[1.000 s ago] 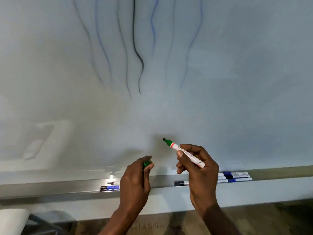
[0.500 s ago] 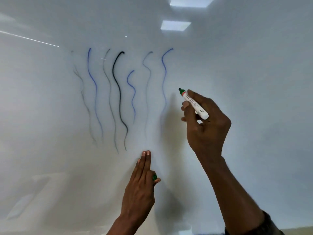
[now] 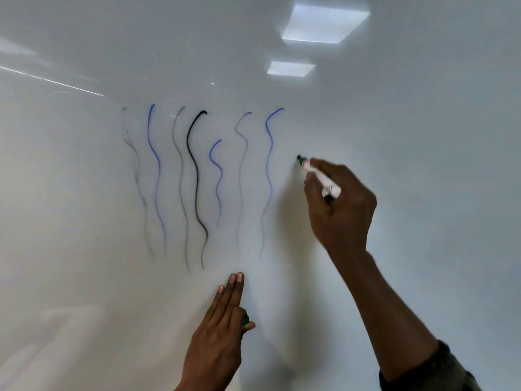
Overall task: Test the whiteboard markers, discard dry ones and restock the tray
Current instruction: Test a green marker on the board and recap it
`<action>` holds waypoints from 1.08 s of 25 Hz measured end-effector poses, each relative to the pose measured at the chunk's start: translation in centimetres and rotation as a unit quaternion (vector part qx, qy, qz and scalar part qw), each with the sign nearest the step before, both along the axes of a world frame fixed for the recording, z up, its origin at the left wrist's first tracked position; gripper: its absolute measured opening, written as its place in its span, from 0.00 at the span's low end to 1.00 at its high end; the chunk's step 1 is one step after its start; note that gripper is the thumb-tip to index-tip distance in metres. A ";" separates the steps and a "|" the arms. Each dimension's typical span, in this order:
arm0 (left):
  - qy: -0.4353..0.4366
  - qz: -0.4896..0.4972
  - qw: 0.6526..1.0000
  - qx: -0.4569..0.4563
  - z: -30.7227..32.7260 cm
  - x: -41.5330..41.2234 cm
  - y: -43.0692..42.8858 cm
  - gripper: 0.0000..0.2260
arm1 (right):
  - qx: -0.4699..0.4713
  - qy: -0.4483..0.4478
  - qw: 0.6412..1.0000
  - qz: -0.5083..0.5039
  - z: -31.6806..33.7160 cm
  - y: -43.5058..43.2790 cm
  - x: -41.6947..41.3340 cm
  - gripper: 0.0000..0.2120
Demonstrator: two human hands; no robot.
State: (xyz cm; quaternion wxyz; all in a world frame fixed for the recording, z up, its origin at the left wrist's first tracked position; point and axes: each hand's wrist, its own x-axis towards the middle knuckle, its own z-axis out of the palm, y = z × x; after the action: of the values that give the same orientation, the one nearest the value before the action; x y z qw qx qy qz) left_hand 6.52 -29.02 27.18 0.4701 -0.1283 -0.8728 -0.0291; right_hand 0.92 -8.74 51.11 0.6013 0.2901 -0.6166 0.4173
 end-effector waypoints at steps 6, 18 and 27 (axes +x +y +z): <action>-0.021 -0.002 0.999 0.027 -0.7 -0.1 0.2 0.17 | 0.052 -0.051 0.997 -0.039 -12.0 0.8 1.3 0.11; -0.118 -0.255 0.555 0.783 3.1 7.8 3.0 0.17 | -0.169 -0.489 0.740 0.429 -18.8 -0.6 8.2 0.14; -0.101 -0.265 0.313 0.907 2.5 11.8 1.9 0.18 | -0.071 -0.526 0.741 0.411 -22.7 -3.7 11.5 0.07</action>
State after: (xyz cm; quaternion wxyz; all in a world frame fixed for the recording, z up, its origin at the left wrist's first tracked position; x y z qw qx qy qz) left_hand 18.33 -27.14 29.66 0.1674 0.1581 -0.2601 -0.9377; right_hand 12.46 -12.40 28.41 -0.0290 0.2063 -0.6241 0.7531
